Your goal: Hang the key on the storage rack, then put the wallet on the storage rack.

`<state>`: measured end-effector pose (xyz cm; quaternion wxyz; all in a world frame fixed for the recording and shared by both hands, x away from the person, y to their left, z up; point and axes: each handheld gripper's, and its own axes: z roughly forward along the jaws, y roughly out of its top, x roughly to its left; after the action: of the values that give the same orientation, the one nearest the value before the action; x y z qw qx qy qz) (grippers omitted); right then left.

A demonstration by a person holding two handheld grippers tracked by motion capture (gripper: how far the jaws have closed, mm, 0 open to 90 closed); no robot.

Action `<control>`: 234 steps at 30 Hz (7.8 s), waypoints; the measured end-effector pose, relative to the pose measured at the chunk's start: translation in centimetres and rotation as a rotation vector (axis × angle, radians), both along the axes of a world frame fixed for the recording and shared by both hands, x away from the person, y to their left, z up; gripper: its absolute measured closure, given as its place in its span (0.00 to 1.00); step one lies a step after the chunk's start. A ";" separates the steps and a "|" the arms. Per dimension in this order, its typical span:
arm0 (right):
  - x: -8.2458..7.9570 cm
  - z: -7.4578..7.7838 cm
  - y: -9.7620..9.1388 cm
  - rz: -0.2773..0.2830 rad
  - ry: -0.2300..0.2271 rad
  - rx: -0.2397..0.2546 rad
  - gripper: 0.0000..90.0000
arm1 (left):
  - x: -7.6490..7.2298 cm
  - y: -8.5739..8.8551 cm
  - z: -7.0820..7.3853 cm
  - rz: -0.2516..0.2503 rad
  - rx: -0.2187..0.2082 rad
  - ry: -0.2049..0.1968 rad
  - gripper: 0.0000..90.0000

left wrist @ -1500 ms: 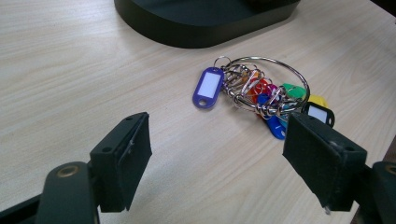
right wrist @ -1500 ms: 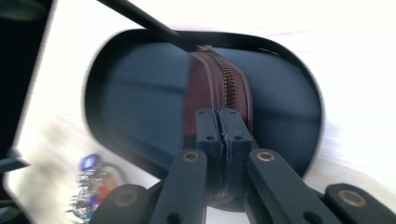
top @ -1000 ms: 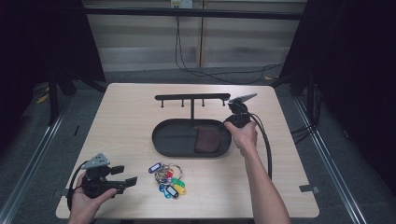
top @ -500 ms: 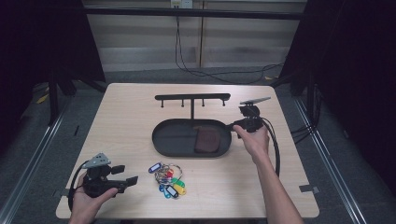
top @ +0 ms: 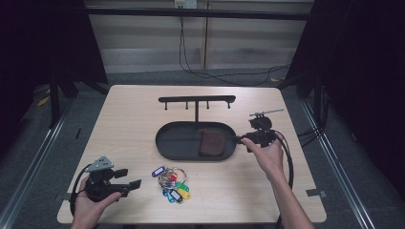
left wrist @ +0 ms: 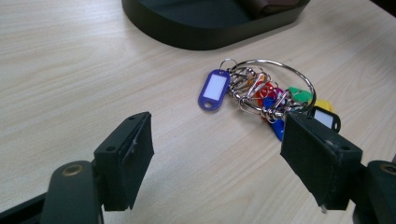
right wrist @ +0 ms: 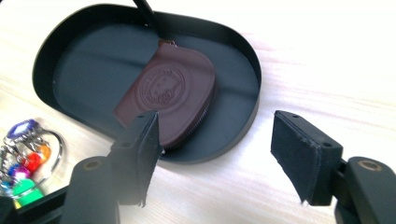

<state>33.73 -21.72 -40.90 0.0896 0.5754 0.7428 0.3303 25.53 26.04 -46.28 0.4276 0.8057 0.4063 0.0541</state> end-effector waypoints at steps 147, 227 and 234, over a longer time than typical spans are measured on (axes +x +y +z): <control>-10.7 -5.1 -4.8 -0.118 -0.153 0.043 0.33 | 6.7 -12.3 12.6 -0.377 0.575 0.223 0.98; -10.5 -5.2 -4.7 -0.078 -0.170 0.060 0.16 | 18.9 -14.7 20.5 -0.252 0.588 0.363 0.98; -10.6 -5.0 -4.9 -0.078 -0.182 0.066 0.16 | 19.5 -15.1 19.8 -0.242 0.602 0.366 0.98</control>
<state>23.14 -26.58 -45.93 0.1503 0.5743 0.6974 0.4016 45.06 10.98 -26.43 0.0949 0.9339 0.3437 -0.0246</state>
